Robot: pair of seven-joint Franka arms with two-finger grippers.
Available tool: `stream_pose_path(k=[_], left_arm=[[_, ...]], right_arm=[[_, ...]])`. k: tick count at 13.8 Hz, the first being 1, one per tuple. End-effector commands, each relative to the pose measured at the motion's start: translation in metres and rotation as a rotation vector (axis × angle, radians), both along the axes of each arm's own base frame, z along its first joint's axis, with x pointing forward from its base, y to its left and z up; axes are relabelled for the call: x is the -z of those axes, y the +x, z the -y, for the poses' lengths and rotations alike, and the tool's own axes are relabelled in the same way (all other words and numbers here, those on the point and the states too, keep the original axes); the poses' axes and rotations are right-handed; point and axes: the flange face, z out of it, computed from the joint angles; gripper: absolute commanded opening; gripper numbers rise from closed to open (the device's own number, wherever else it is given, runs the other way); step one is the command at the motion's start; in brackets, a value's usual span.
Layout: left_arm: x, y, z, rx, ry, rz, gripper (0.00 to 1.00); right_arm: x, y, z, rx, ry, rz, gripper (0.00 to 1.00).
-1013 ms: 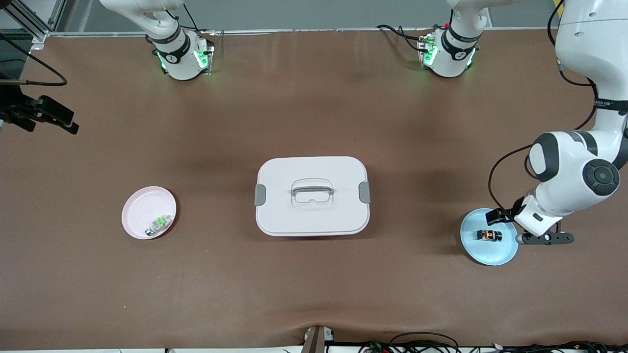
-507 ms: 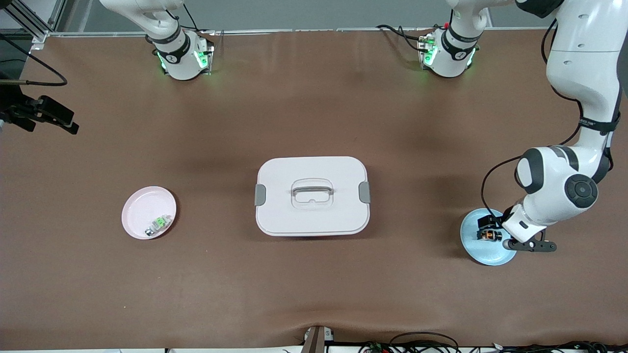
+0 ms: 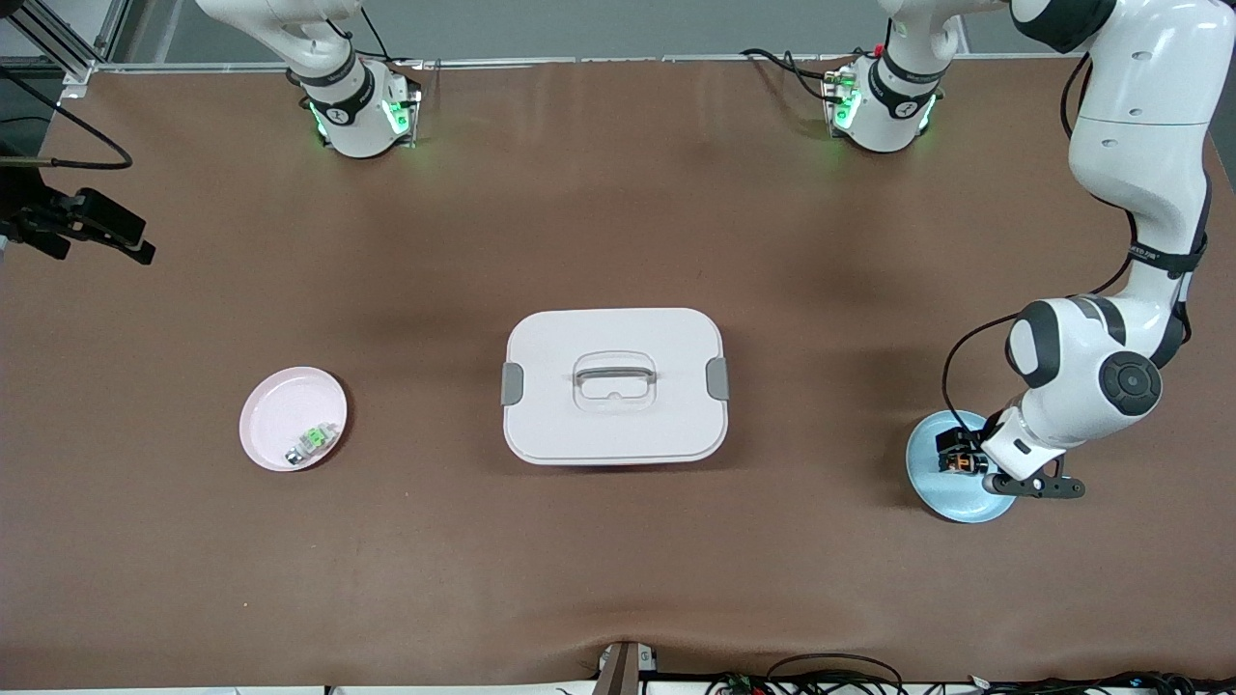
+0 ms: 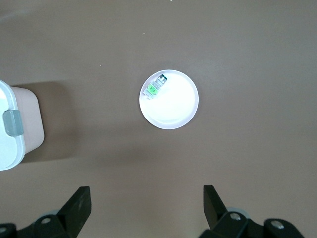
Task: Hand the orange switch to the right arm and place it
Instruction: 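Close the left gripper on the orange switch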
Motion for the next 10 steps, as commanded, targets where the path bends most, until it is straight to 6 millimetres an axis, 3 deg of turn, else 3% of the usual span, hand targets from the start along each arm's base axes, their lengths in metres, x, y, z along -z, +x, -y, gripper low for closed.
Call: stream_pose_path(k=[1,5,7,10], left_arm=[[0.0050,0.0102,-0.0025,0.021,0.008,0.022,0.94],[0.0128,0.0128,0.0003,0.024,0.005,0.021,0.92],[0.0142,0.0131,-0.0006,0.023,0.006,0.025,0.87],[0.0133,0.0124,-0.0028,0.021,0.005,0.025,0.58]], right_arm=[[-0.0024,-0.0028,-0.0024,0.014,-0.015,0.008,1.00],[-0.0024,-0.0028,-0.0009,0.017,-0.013,0.008,1.00],[-0.0024,-0.0028,-0.0001,0.019,-0.013,0.008,1.00],[-0.0023,-0.0030,-0.0001,0.019,-0.013,0.007,1.00]])
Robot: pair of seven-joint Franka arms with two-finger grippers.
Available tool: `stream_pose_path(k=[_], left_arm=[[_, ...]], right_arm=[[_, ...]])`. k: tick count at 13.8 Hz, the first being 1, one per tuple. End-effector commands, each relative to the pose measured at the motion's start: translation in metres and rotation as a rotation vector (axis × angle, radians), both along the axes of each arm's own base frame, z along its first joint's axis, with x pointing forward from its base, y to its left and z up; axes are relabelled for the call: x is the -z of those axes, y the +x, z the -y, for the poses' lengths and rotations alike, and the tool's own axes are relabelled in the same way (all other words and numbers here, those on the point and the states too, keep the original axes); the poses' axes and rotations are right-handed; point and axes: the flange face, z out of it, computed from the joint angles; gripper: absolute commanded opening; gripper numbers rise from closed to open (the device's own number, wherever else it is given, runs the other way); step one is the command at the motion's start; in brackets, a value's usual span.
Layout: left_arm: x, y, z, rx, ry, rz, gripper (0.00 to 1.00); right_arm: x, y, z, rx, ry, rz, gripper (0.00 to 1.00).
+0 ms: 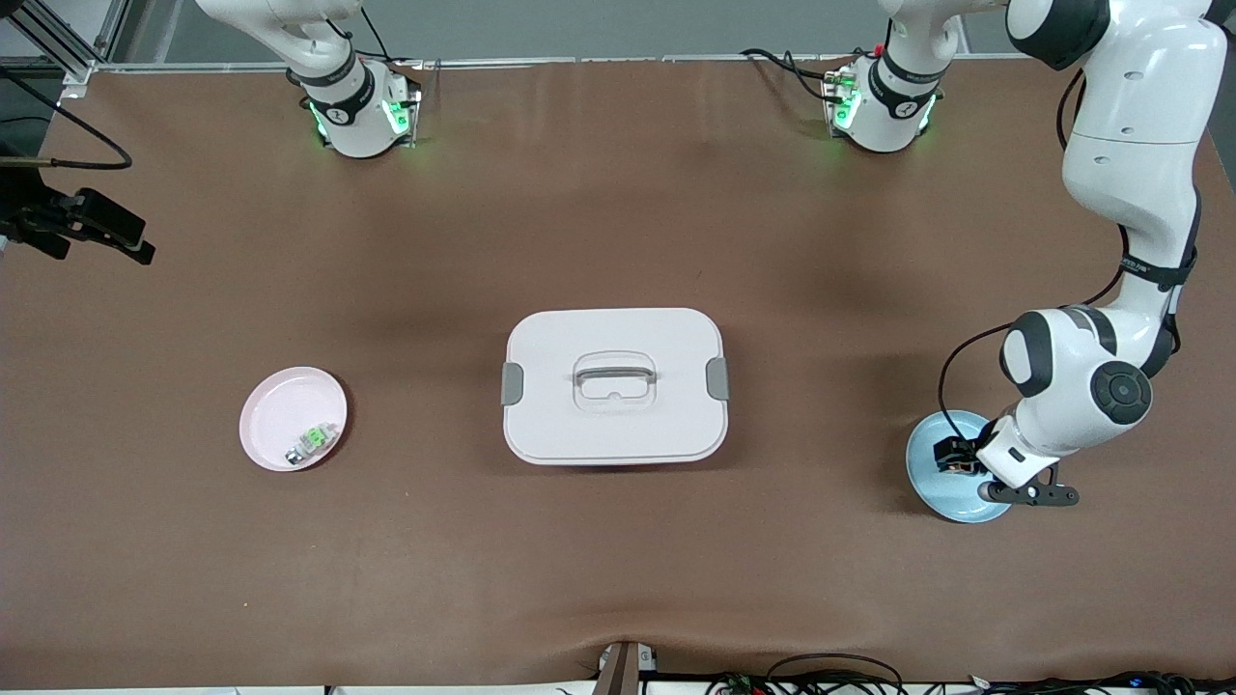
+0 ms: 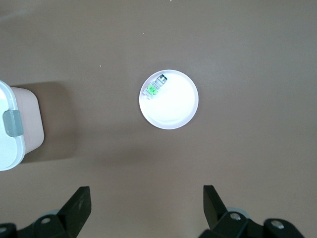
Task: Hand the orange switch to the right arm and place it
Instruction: 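Close the left gripper on the orange switch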
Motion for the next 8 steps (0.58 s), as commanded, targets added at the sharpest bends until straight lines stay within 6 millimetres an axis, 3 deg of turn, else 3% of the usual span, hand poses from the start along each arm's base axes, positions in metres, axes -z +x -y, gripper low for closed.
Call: stream_pose_path(k=[1,4,8], left_arm=[[-0.004,0.005,-0.005,0.019,0.011,0.017,0.45],[-0.010,0.005,-0.004,0.019,0.011,0.017,0.13],[-0.069,-0.001,0.002,0.025,0.016,-0.044,0.10]], right_arm=[[-0.002,-0.003,0.000,0.017,-0.013,0.008,1.00],[-0.002,-0.003,0.000,0.017,-0.013,0.007,1.00],[-0.002,-0.003,-0.001,0.017,-0.012,0.007,1.00]])
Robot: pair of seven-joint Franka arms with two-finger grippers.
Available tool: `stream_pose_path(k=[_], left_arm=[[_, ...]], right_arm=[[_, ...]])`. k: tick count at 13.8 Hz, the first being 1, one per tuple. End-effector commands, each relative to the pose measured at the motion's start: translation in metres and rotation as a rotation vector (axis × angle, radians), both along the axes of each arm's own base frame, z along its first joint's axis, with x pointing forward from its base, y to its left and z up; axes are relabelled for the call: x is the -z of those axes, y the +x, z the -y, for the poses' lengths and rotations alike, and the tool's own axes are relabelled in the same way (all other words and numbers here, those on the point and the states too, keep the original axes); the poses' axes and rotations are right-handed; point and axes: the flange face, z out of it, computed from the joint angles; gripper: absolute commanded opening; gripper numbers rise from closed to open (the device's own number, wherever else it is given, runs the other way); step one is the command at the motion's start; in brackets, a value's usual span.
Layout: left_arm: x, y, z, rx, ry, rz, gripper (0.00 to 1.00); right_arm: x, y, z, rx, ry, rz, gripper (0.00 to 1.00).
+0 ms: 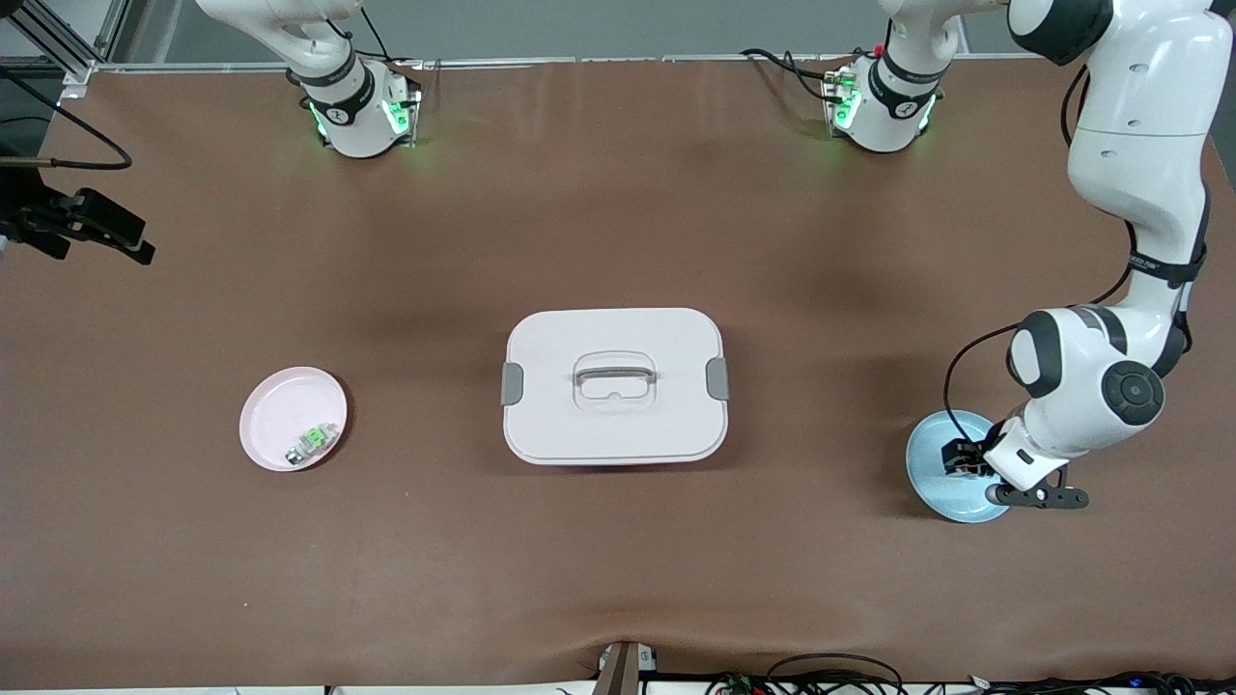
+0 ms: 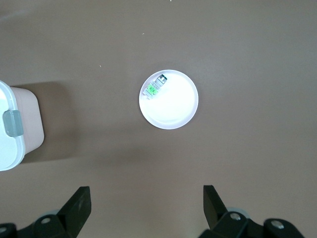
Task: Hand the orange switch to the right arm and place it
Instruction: 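Close the left gripper on the orange switch, then lift the orange switch and carry it over the white box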
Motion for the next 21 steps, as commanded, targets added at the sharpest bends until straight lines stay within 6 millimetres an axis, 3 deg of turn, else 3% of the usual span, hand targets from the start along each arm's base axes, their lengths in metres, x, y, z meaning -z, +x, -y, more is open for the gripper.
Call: stream_pose_path(k=[1,5,12,14,16,21], left_arm=[[-0.060,-0.011,0.006,0.030,0.016,-0.049,0.10],[-0.110,-0.020,0.017,0.030,0.008,-0.082,0.10],[-0.194,-0.046,0.079,-0.034,-0.069,-0.137,0.09],[-0.213,-0.055,0.109,-0.086,-0.121,-0.145,0.08],[-0.232,-0.061,0.142,-0.140,-0.135,-0.159,0.07],[-0.265,-0.079,0.243,-0.310,-0.184,-0.187,0.06]], right_arm=[[-0.002,-0.003,0.000,0.017,-0.012,0.007,1.00],[-0.002,-0.003,0.000,0.017,-0.012,0.007,1.00],[-0.002,-0.003,0.001,0.019,-0.012,0.008,1.00],[-0.002,-0.002,0.006,0.017,-0.006,0.007,1.00],[0.004,0.001,0.023,0.049,0.003,-0.003,1.00],[0.025,0.011,0.024,0.037,-0.016,-0.048,1.00]])
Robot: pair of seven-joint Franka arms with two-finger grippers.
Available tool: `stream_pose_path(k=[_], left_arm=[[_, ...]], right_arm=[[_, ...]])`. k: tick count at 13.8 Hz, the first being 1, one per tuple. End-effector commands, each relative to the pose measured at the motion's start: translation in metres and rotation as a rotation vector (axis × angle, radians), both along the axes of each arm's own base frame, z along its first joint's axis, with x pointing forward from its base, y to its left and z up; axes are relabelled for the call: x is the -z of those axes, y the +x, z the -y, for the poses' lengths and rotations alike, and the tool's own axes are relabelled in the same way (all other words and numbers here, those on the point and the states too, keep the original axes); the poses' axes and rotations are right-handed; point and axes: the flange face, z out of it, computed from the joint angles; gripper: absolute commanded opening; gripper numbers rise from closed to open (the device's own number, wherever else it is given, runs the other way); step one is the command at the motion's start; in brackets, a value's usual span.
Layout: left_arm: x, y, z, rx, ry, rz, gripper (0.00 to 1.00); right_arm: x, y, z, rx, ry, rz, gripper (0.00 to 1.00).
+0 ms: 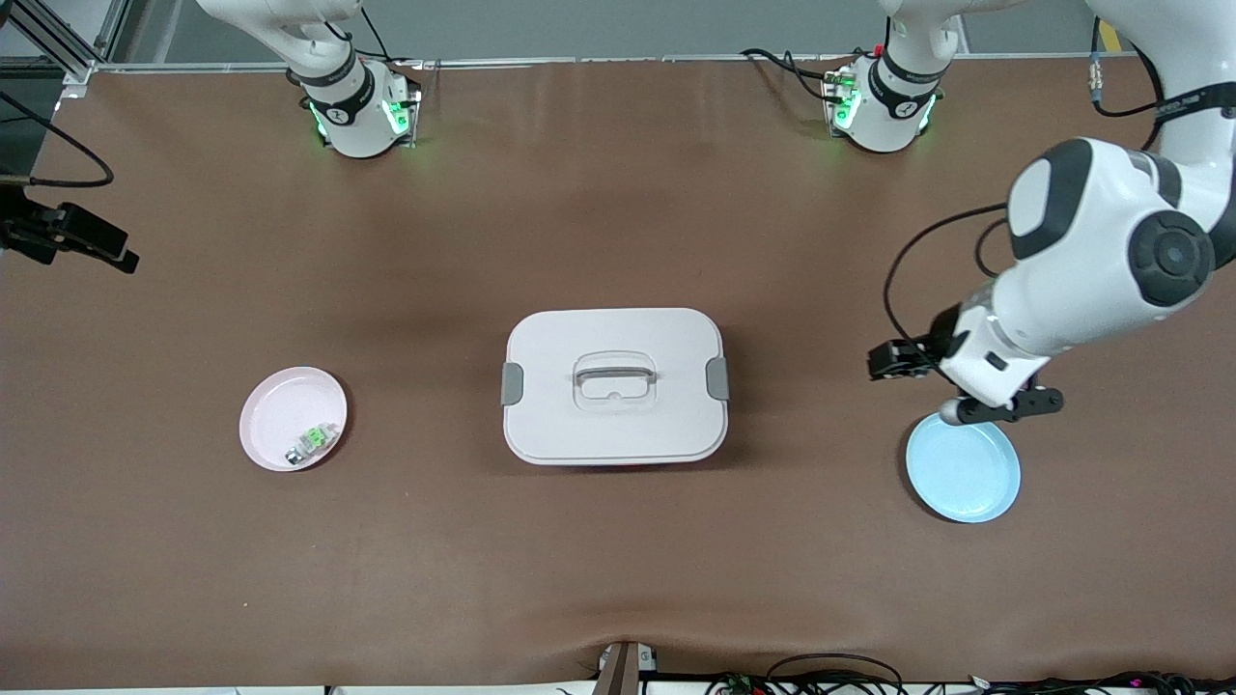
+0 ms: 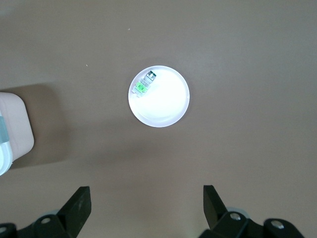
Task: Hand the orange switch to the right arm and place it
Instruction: 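Lift the orange switch and carry it over the white box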
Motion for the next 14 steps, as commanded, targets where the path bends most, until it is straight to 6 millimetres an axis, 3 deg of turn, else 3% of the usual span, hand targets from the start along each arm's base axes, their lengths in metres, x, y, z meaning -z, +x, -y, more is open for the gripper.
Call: stream_pose_path(k=[1,3,5,9,12,14], left_arm=[[-0.016,-0.012,0.054,-0.080,-0.035,-0.035,0.06],[-0.019,-0.020,0.094,-0.164,-0.043,-0.063,0.02],[-0.019,-0.032,0.135,-0.211,-0.048,-0.086,0.02],[-0.027,-0.046,0.202,-0.331,-0.079,-0.126,0.00],[-0.026,-0.058,0.234,-0.398,-0.111,-0.172,0.00],[-0.030,-0.066,0.247,-0.432,-0.162,-0.228,0.00]], right_arm=[[0.015,0.007,0.000,-0.005,-0.013,-0.036,1.00],[0.023,0.011,0.000,-0.007,-0.013,-0.050,1.00],[0.046,0.021,0.008,0.007,-0.012,-0.090,1.00],[0.051,0.023,0.012,0.009,0.008,-0.094,1.00],[0.053,0.024,-0.004,0.018,0.087,-0.090,1.00],[0.065,0.025,-0.011,0.070,0.137,-0.096,1.00]])
